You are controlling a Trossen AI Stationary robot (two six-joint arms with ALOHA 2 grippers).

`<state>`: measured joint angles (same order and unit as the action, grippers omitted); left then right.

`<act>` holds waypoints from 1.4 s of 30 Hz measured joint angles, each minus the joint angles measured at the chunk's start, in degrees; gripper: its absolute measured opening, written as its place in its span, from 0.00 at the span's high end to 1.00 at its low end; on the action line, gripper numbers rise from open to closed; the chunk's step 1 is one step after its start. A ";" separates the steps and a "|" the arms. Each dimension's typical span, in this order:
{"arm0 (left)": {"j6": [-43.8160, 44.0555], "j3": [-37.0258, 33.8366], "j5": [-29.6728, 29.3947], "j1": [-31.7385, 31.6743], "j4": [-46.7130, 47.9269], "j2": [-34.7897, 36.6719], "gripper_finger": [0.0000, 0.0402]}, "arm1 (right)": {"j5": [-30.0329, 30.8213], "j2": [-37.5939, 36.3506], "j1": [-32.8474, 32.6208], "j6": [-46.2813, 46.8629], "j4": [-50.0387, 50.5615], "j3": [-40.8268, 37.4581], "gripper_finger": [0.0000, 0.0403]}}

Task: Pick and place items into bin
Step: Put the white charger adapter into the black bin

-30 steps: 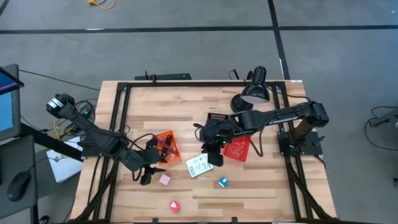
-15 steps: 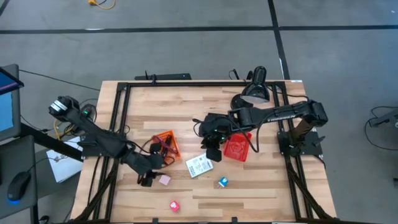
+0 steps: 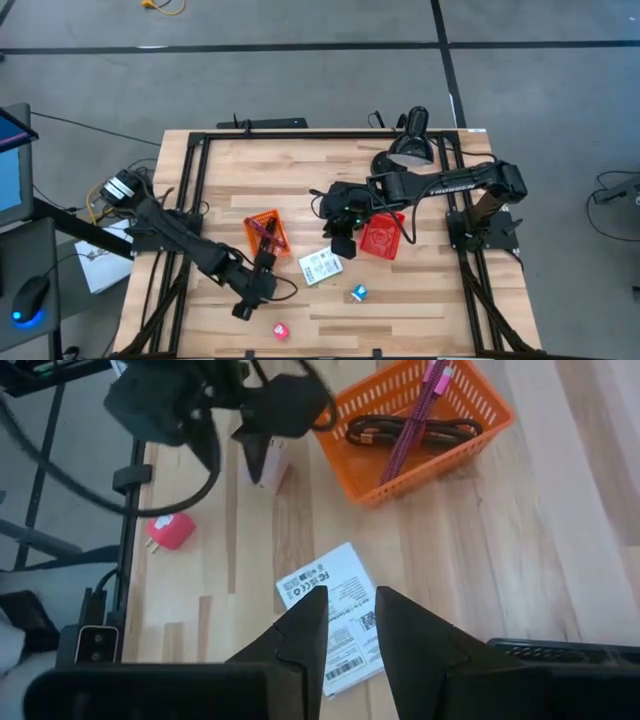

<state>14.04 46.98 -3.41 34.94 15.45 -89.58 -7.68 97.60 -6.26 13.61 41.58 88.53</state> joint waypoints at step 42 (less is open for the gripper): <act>2.50 0.32 -2.22 -0.24 4.34 -6.10 0.54 | 0.04 -0.02 0.00 -0.07 -0.04 0.00 0.80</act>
<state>16.55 47.30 -5.63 34.70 19.79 -95.68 -7.64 97.58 -6.26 13.54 41.54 88.53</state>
